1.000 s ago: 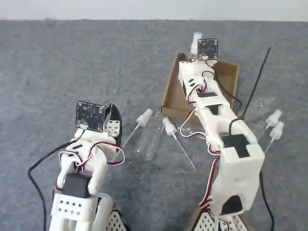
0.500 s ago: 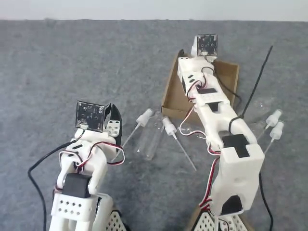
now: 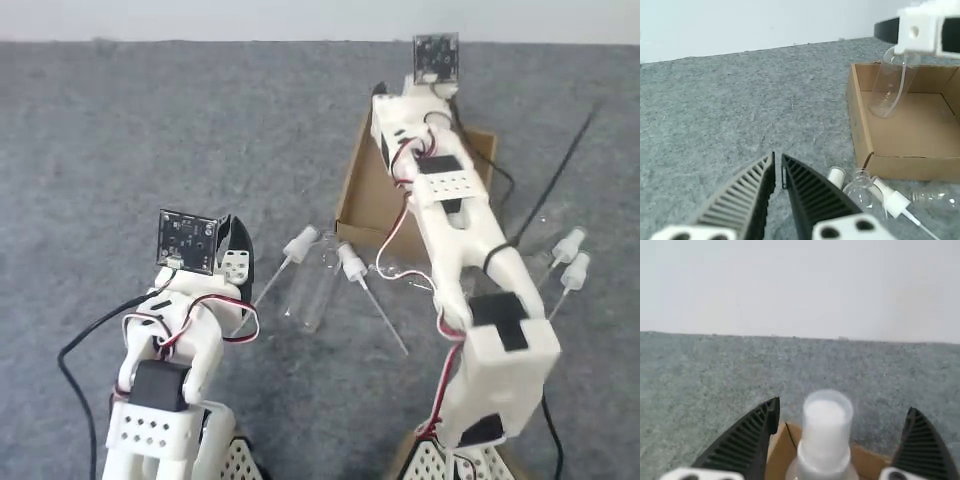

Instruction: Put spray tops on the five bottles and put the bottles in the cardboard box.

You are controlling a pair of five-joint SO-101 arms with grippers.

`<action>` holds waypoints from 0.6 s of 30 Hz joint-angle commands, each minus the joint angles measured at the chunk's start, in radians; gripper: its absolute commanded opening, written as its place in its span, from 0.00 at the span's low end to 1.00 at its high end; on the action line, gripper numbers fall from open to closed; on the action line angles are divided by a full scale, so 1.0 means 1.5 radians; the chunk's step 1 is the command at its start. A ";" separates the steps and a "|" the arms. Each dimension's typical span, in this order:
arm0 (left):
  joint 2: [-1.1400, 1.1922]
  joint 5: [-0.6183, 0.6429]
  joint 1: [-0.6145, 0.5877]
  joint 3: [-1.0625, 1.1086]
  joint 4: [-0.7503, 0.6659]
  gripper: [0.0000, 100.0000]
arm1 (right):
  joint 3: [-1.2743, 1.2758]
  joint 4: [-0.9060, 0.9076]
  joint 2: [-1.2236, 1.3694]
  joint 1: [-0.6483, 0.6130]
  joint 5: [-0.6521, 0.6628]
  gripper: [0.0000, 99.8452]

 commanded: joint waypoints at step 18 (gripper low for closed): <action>-0.009 0.004 0.000 -0.003 -0.016 0.01 | -0.086 0.579 -0.400 0.135 0.012 0.32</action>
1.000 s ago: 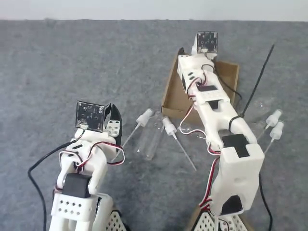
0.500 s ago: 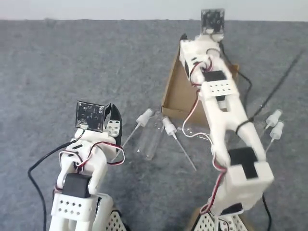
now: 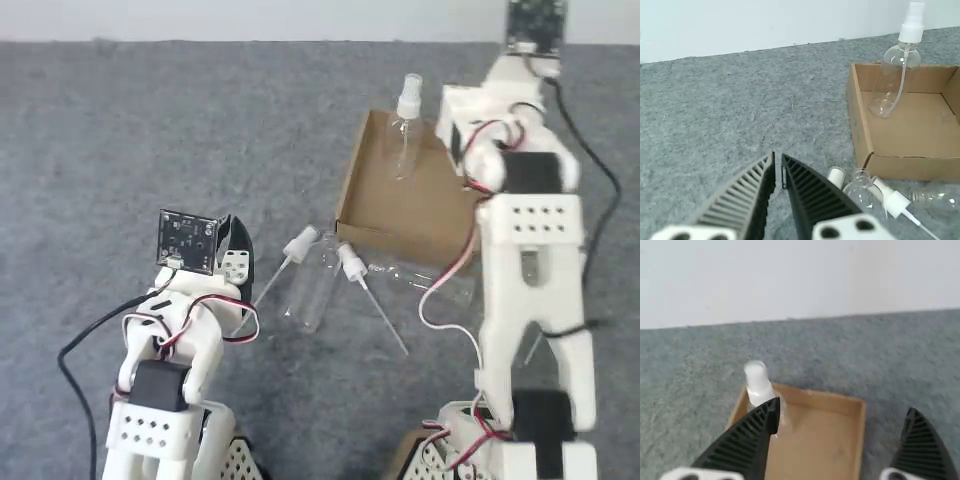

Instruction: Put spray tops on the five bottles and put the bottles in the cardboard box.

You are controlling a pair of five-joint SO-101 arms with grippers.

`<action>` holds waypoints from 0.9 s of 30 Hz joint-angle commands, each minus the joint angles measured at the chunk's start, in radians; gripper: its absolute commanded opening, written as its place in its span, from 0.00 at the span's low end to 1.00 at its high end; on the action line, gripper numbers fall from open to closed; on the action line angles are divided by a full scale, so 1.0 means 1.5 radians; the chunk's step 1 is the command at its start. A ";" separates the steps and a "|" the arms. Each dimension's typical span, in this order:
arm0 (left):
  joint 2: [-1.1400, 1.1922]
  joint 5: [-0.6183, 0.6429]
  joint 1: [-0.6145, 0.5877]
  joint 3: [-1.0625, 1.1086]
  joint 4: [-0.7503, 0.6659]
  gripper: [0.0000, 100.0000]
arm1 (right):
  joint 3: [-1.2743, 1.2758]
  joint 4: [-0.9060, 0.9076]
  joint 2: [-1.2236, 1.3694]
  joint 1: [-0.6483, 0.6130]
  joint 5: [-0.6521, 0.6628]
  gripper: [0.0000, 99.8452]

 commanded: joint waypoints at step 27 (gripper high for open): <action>-0.006 0.005 0.002 0.005 -0.019 0.01 | 0.355 0.209 -0.104 0.210 0.036 0.32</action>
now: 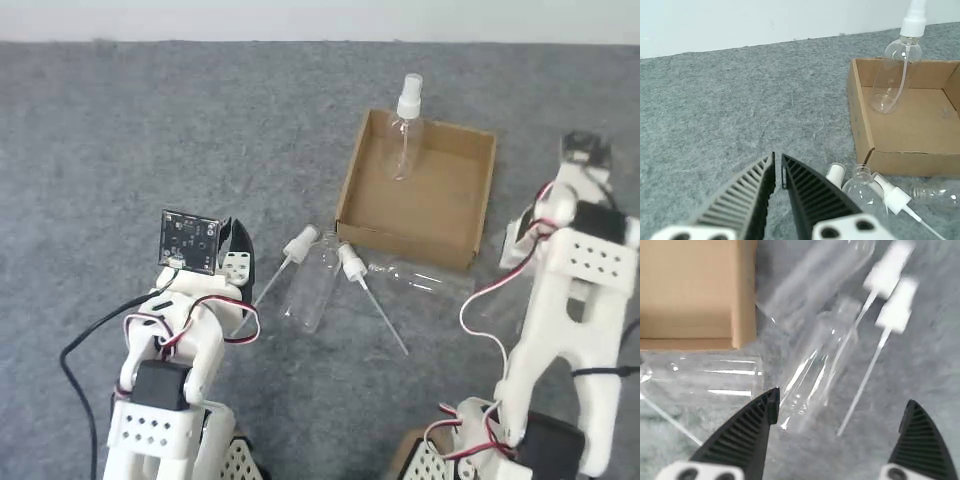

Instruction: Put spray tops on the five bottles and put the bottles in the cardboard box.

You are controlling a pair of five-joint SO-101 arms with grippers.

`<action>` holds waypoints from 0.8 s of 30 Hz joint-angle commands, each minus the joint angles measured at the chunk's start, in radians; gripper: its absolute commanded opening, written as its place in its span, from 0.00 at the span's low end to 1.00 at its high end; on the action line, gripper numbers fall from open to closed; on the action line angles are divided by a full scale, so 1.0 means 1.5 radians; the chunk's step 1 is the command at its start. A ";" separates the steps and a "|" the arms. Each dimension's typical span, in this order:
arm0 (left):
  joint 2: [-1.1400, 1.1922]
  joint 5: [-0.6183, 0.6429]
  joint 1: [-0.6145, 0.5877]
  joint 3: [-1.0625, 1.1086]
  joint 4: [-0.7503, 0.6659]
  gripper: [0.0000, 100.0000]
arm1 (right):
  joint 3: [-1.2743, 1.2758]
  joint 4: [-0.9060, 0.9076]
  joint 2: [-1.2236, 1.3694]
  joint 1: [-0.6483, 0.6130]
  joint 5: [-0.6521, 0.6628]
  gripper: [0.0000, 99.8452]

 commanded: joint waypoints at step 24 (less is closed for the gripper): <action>-0.007 0.005 0.003 -0.004 -0.019 0.01 | 0.269 -0.257 -0.030 -0.028 -0.095 0.15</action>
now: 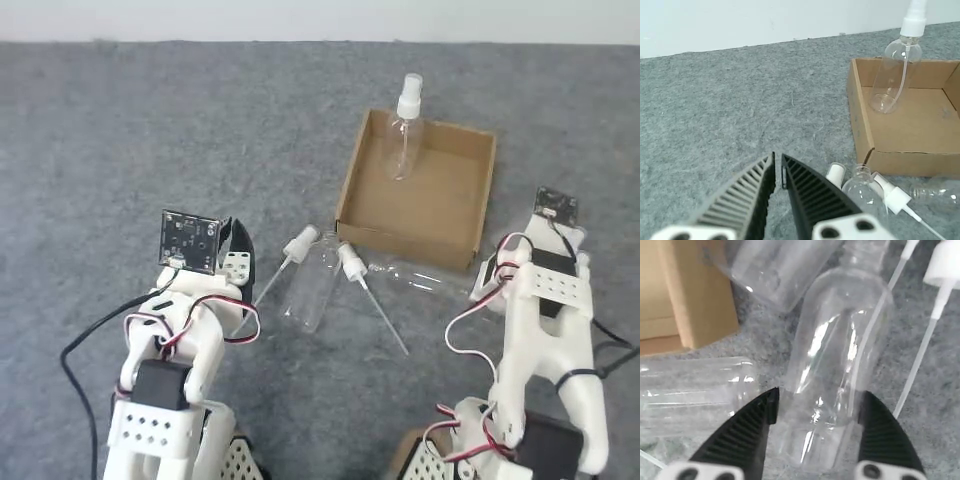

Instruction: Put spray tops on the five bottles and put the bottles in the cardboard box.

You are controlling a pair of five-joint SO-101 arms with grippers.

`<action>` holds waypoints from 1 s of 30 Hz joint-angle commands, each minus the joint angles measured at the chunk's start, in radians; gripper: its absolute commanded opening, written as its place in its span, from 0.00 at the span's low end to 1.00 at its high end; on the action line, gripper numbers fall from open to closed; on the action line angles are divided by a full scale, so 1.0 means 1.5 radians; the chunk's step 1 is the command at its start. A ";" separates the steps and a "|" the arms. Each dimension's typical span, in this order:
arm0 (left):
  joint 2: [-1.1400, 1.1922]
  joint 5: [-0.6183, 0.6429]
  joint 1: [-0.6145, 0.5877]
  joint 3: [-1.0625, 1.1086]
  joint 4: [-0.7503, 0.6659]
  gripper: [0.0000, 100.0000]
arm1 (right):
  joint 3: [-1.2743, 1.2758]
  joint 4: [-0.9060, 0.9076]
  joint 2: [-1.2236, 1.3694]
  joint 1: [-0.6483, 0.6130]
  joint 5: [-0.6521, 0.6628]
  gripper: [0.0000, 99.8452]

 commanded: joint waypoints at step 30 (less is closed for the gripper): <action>-0.009 0.004 0.003 -0.004 -0.018 0.01 | -0.299 0.325 -0.094 0.303 0.529 0.14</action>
